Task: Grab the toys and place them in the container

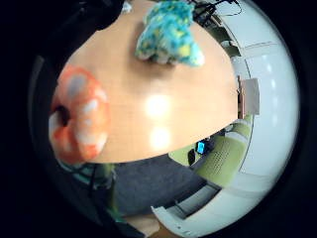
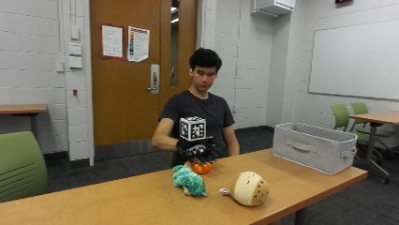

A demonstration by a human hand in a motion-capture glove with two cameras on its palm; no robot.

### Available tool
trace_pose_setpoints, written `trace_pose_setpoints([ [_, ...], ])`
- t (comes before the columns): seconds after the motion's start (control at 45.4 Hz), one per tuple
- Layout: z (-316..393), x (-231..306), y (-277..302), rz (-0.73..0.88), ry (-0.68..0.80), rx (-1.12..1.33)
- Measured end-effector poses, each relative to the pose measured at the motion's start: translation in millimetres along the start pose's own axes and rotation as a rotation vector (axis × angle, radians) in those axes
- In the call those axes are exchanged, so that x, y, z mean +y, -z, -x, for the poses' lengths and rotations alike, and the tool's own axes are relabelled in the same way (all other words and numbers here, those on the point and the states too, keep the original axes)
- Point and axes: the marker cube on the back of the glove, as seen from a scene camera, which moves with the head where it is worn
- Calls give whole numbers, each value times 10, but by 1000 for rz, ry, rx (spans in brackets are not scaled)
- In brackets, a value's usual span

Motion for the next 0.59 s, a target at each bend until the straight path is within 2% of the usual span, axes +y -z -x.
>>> trace_pose_setpoints([
  [0.352, -7, 193, -358, 154, -22, 22],
  [0.595, -26, 283, -321, 114, -42, -106],
])
